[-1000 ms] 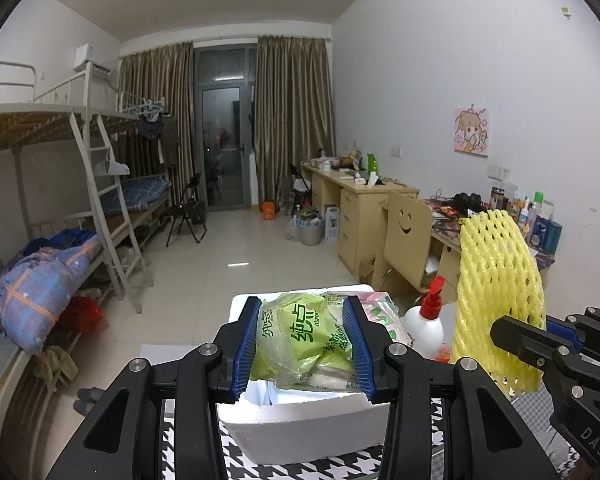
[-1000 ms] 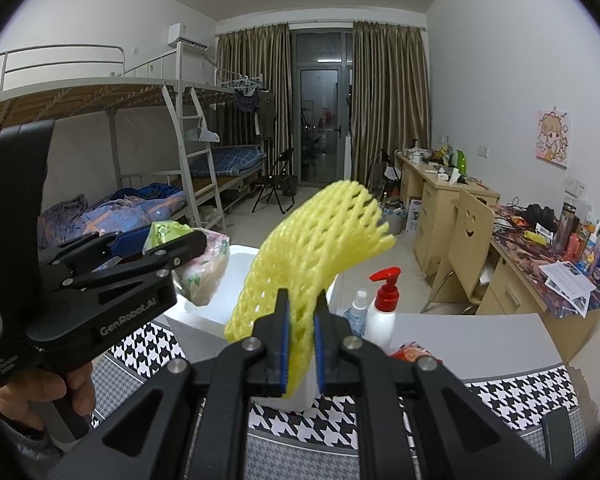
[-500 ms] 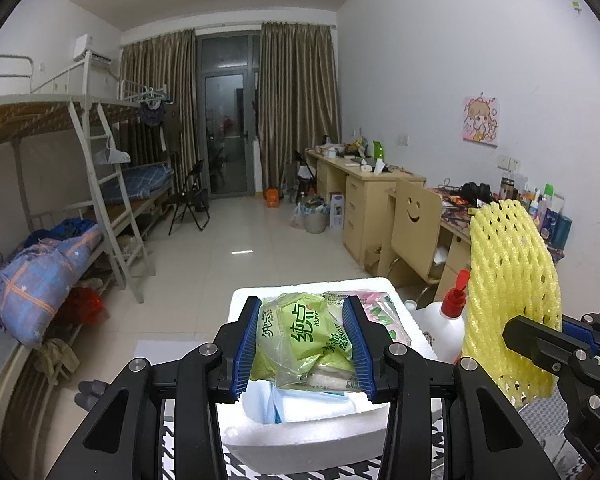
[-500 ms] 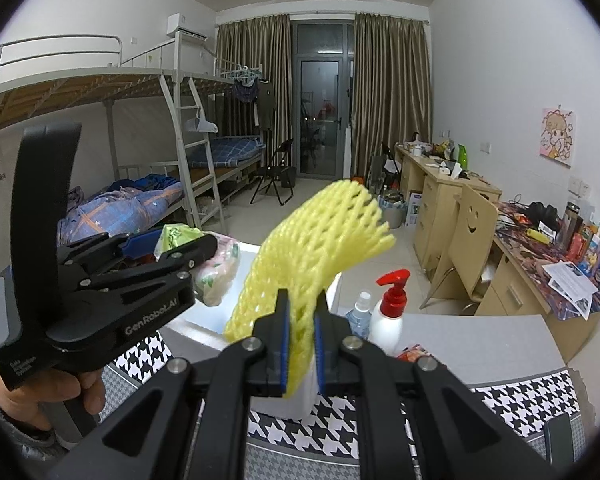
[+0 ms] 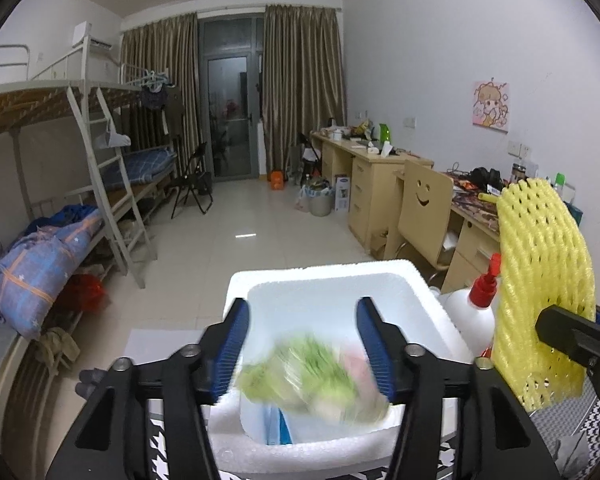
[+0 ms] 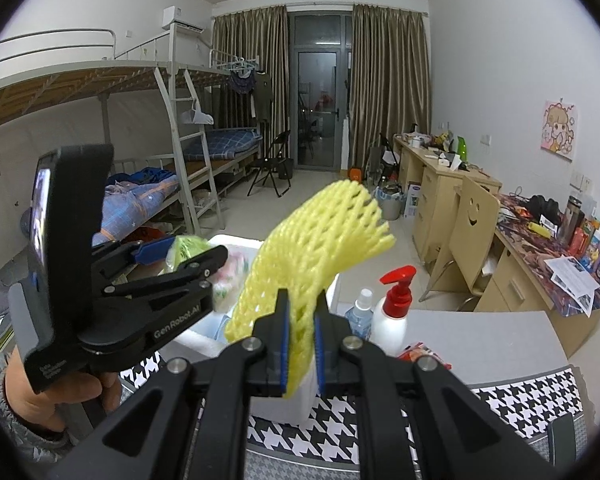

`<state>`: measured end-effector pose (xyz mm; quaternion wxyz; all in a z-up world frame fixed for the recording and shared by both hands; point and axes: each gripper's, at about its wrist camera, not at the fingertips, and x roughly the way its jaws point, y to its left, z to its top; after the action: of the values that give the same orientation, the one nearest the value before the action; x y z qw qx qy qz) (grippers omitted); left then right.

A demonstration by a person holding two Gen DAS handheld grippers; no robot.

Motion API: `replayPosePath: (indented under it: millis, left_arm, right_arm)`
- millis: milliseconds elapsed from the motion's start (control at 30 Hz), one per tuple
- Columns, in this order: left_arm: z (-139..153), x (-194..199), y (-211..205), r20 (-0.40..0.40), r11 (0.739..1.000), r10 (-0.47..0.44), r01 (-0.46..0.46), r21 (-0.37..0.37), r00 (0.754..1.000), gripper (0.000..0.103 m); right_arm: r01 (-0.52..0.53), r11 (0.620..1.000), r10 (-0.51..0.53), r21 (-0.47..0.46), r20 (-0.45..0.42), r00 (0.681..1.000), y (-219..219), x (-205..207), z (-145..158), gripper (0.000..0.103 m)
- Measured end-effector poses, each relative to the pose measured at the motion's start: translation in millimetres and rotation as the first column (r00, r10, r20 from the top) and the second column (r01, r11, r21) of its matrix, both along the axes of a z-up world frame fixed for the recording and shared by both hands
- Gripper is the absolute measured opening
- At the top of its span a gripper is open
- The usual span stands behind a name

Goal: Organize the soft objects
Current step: 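Lower the soap pack into the foam box and open the left gripper, then lower the yellow foam net into the foam box and open the right gripper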

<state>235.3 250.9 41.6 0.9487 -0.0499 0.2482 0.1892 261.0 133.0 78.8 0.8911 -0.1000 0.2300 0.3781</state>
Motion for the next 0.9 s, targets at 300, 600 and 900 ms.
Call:
replayPosePath:
  millis: [300,600,900]
  left_arm:
    - [9,-19,8,0.061,0.999,0.038,-0.039,0.014,0.997,0.101]
    - [8,-32,16,0.064,0.996,0.083,-0.085,0.029,0.994,0.102]
    - [8,-47,22,0.071,0.994,0.102,-0.104,0.022,0.992,0.102]
  right_arm:
    - [0.007,1.0,-0.007,-0.01,-0.013,1.0,9,6,-2,0.013]
    - [-0.015,1.0,0.015,-0.012,-0.014,1.0,15,4,-1,0.013]
    - [-0.033,0.999,0.032,-0.021,-0.022,0.999,26,6,-3,0.013]
